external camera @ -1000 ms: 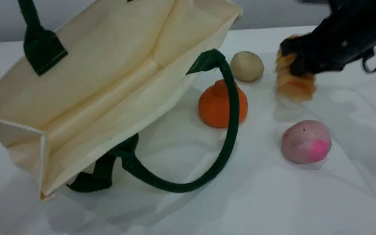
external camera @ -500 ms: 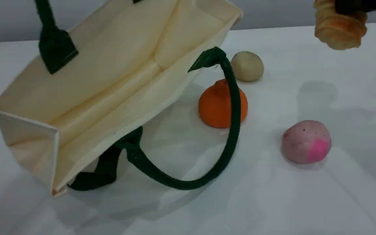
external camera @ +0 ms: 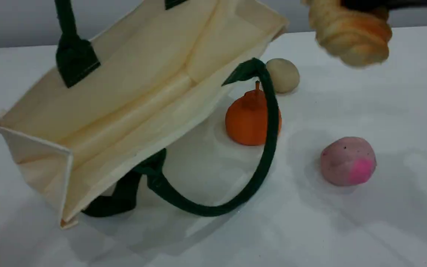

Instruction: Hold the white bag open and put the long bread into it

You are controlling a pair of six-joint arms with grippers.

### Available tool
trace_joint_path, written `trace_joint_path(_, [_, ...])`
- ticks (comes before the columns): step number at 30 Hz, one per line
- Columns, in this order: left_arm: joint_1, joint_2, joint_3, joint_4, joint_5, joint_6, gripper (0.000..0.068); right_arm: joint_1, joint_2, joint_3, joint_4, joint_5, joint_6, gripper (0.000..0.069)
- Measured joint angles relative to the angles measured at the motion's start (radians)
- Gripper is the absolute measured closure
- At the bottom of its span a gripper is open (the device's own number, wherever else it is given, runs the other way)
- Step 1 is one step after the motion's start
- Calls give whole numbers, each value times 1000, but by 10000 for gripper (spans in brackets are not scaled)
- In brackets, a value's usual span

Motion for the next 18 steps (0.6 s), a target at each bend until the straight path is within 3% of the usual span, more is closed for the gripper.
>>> trace_joint_path(5, [-31,41,-48,-6,4,0,589,3,-17,0,-139,127,158,598])
trace_joint_path(11, [-33,53,-87,-5,16,1,589,21,-38,0,-122,205,167,598])
trace_joint_path(18, [-53,52,-87,-6,24,1,589,165,-37,1,-30,163,151,598])
